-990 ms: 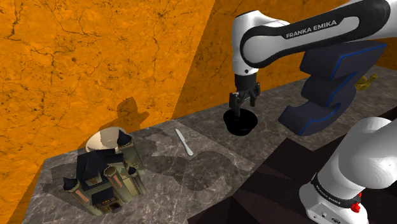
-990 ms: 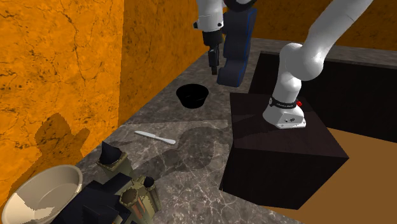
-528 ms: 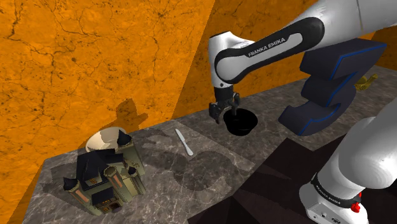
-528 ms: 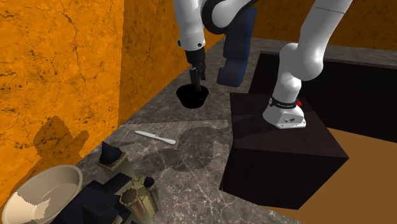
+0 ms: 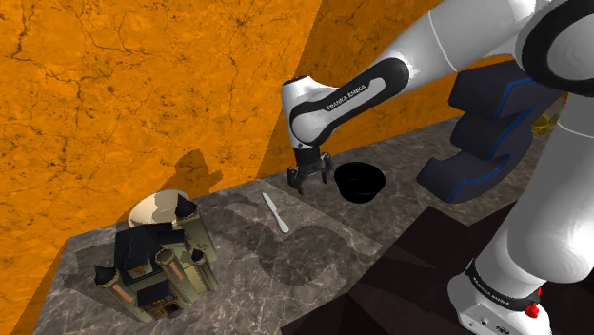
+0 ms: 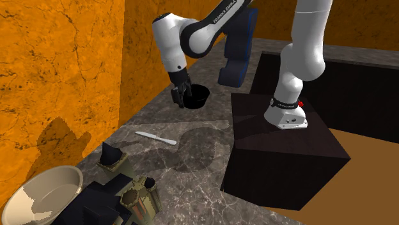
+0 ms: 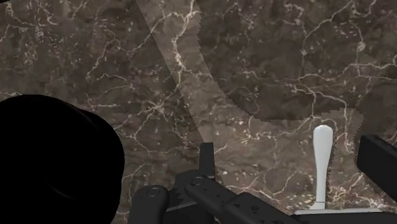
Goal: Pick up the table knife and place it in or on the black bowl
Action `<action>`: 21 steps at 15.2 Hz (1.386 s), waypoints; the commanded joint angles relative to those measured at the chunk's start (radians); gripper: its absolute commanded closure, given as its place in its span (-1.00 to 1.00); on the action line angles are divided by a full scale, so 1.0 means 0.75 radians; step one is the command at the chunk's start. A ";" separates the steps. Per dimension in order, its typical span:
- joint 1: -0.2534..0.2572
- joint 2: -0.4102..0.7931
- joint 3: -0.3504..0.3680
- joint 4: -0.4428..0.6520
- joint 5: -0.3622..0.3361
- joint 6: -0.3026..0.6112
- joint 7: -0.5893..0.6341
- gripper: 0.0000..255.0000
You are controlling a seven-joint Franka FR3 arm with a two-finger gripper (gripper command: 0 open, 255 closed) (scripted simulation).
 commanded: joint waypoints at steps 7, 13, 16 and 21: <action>0.081 0.457 -0.028 0.418 -0.100 0.009 0.183 -1.00; 0.149 0.809 -0.070 0.825 -0.137 -0.062 0.264 -1.00; 0.184 1.008 -0.091 1.090 -0.145 -0.134 0.291 -1.00; 0.185 1.038 -0.095 1.066 -0.149 -0.080 0.294 -1.00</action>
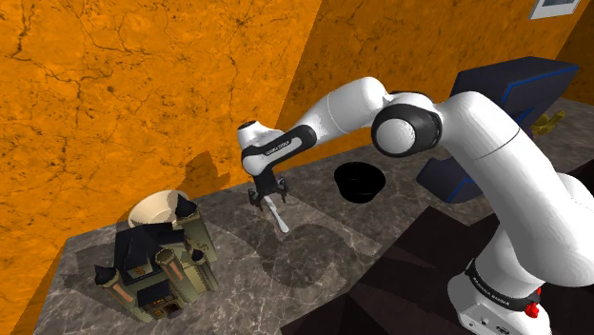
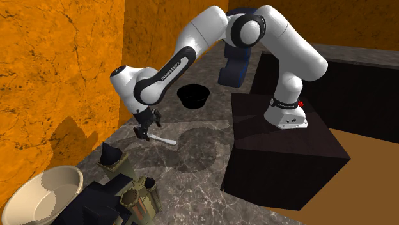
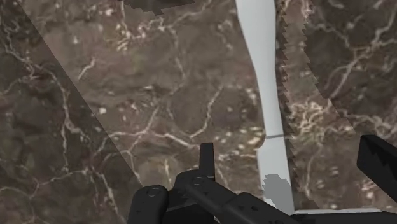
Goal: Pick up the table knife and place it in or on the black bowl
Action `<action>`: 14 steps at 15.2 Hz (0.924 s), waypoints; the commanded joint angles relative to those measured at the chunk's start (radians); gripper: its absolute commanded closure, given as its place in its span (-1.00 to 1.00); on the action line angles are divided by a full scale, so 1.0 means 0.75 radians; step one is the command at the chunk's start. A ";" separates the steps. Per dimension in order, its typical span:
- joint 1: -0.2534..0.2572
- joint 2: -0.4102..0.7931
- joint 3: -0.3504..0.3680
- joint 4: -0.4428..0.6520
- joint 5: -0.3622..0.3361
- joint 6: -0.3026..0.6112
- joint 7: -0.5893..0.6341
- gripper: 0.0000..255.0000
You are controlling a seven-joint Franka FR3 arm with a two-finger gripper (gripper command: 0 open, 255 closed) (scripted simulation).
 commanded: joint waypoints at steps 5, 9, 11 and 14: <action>0.001 0.038 -0.005 -0.027 -0.006 0.065 0.004 -1.00; 0.002 0.038 -0.005 -0.027 -0.006 0.065 0.004 -1.00; 0.001 0.038 -0.005 -0.027 -0.006 0.065 0.004 -1.00; 0.002 0.037 -0.005 -0.029 -0.006 0.066 0.005 1.00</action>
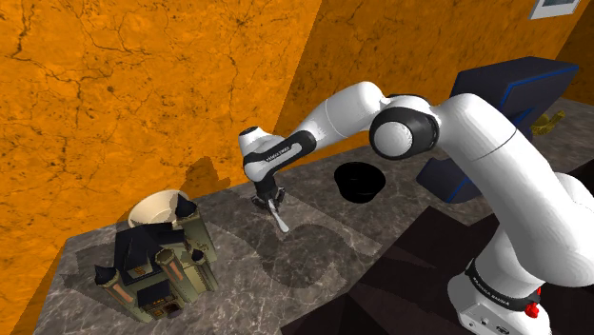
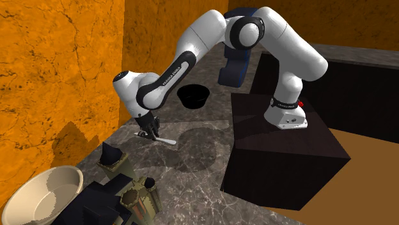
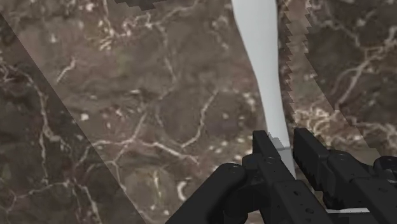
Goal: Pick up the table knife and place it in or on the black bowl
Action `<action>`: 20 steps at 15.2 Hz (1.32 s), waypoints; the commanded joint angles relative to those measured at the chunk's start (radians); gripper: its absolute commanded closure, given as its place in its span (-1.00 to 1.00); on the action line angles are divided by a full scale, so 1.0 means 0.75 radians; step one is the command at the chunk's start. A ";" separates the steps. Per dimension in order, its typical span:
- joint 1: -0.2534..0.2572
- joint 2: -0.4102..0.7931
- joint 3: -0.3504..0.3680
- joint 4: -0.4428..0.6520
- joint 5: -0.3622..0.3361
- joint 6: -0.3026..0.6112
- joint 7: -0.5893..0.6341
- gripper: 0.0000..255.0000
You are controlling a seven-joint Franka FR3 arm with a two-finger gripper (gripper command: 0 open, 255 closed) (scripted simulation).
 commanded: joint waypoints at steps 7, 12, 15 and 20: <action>-0.002 0.008 -0.003 -0.006 -0.001 -0.002 0.000 1.00; -0.007 -0.055 0.003 -0.024 0.005 -0.047 -0.001 1.00; -0.010 -0.091 0.007 -0.031 0.009 -0.076 -0.002 1.00; -0.220 -0.354 0.138 -0.578 0.045 0.450 -0.398 -1.00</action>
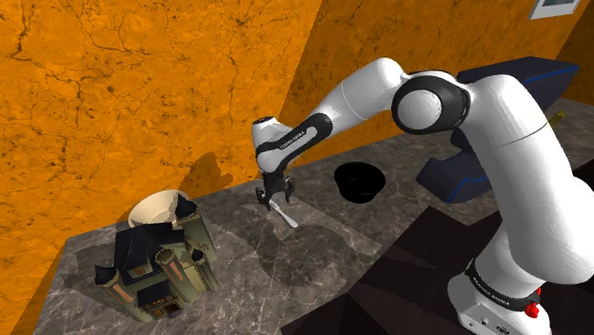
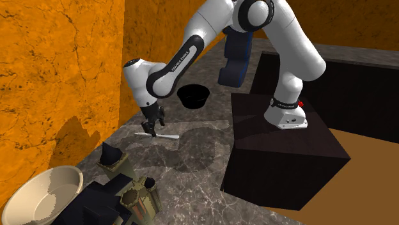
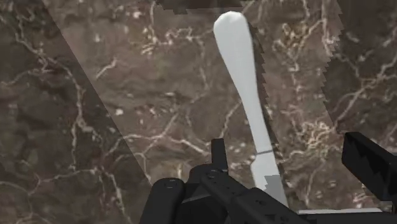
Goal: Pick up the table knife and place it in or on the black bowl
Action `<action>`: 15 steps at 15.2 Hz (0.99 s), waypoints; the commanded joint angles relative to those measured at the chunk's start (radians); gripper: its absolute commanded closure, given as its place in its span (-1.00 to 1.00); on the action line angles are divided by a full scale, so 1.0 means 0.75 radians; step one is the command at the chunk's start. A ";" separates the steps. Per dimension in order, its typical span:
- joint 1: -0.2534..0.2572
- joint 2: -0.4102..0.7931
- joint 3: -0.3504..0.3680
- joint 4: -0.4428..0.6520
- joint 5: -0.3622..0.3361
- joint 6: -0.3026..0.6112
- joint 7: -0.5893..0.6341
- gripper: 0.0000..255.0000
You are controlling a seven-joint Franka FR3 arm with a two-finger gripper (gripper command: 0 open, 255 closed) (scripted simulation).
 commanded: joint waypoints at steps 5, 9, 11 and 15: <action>-0.173 -0.091 0.110 -0.336 0.024 0.449 -0.347 -1.00; -0.157 -0.038 0.097 -0.319 0.012 0.486 -0.339 -1.00; -0.157 -0.038 0.097 -0.319 0.012 0.486 -0.339 -1.00; -0.157 -0.038 0.097 -0.319 0.012 0.486 -0.339 -1.00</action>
